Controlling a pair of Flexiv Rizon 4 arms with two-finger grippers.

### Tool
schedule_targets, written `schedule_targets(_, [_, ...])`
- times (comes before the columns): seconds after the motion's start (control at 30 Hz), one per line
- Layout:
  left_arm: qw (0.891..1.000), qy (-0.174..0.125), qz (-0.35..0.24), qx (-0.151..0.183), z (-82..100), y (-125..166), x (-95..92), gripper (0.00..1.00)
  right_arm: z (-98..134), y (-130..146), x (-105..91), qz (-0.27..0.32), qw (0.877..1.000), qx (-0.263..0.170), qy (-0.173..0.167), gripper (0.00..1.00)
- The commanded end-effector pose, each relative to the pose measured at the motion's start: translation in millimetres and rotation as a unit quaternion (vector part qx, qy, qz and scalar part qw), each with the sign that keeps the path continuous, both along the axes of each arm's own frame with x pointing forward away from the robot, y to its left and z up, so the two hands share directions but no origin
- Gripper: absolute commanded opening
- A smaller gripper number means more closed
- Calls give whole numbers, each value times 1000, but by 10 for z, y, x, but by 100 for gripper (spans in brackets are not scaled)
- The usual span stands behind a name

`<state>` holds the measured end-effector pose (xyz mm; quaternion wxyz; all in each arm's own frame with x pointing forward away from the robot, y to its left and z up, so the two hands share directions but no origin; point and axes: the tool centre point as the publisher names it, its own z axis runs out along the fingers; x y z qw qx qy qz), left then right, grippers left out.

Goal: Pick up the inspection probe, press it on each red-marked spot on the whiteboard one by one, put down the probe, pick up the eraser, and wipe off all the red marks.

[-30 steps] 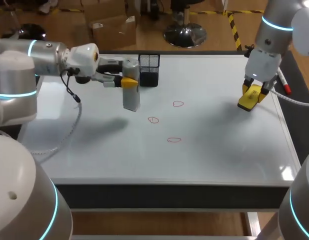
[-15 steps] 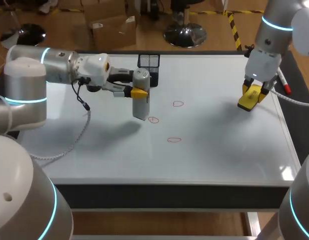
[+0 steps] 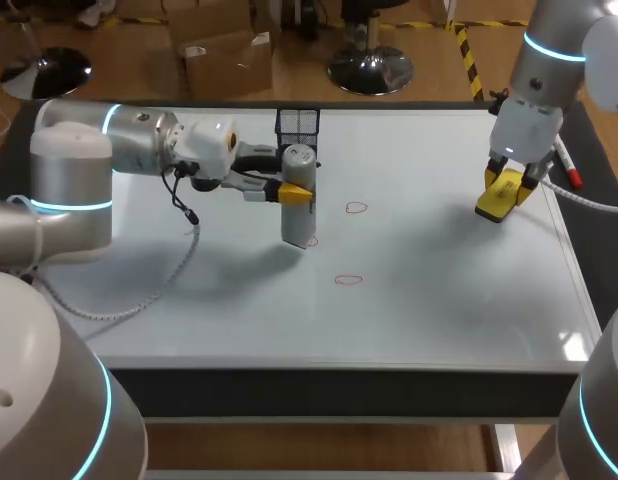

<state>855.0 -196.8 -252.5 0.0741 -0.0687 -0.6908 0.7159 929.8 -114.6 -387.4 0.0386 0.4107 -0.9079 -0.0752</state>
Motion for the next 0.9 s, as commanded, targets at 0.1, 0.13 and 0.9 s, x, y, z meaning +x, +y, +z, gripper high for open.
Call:
schedule_targets(0.1, [1000,10,-1,-3,-67,-73,38,0,6,-4,3,1,1000,-2,0,0])
schedule_targets(0.13, [1000,11,-1,-3,-76,-84,42,0,6,-4,3,1,1000,-2,0,0])
schedule_targets(0.9, [1000,-9,2,15,-242,-118,167,0,6,-4,3,1,1000,-2,0,0])
